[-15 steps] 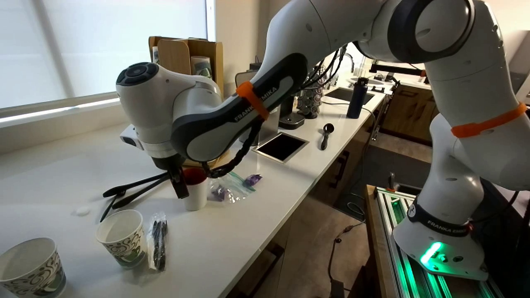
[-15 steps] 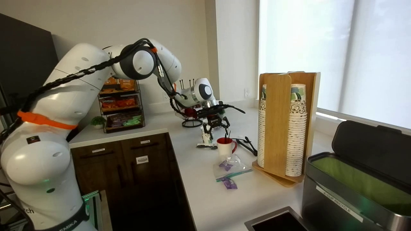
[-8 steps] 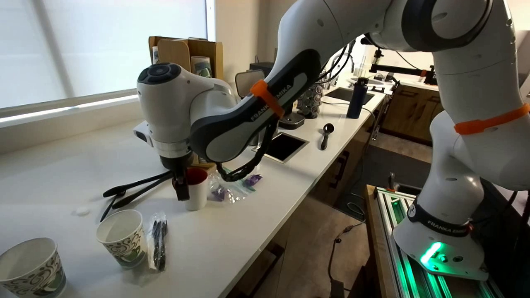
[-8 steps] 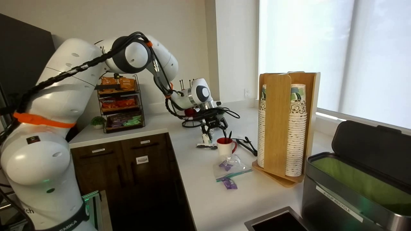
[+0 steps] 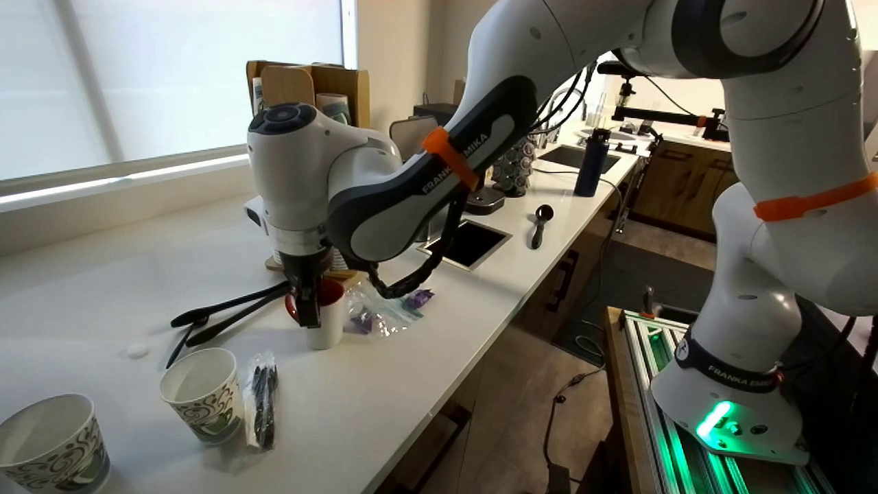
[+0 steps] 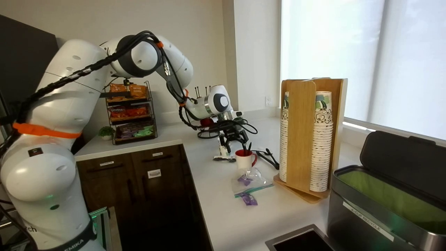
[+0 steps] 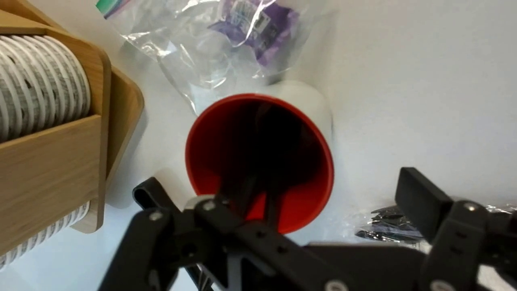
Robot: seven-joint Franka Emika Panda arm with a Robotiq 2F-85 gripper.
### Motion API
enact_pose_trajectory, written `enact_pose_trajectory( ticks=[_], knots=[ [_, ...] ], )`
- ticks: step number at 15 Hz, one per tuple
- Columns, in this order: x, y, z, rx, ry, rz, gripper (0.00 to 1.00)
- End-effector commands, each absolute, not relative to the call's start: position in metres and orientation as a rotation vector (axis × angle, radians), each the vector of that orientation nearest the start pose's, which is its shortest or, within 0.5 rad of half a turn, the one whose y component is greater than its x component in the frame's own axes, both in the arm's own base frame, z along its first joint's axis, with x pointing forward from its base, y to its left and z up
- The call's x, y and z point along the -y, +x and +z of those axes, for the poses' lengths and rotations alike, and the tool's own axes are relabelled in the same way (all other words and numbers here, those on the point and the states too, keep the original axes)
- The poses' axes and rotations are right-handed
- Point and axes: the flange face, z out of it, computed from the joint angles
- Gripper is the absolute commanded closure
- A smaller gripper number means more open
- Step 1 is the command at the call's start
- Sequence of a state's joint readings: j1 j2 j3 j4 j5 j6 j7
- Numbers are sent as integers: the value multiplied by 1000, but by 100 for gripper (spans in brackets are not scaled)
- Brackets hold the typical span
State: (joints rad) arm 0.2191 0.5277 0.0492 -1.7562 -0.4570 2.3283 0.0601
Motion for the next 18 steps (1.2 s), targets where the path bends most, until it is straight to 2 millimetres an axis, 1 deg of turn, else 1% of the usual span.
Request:
enact_pose_trajectory(
  ticks=[1, 3, 8, 10, 11, 12, 14, 15, 18],
  knots=[
    [-162, 651, 269, 850, -3299, -134, 27],
    [-160, 653, 266, 866, -3286, -109, 29],
    [-158, 654, 260, 903, -3274, -64, 71],
    [-160, 655, 259, 911, -3280, -57, 85],
    [-161, 655, 258, 910, -3290, -61, 93],
    [-162, 655, 258, 914, -3292, -61, 99],
    [-165, 653, 258, 930, -3304, -55, 100],
    [-167, 650, 258, 973, -3311, -39, 97],
    [-175, 636, 260, 1194, -3298, -10, 97]
  ],
)
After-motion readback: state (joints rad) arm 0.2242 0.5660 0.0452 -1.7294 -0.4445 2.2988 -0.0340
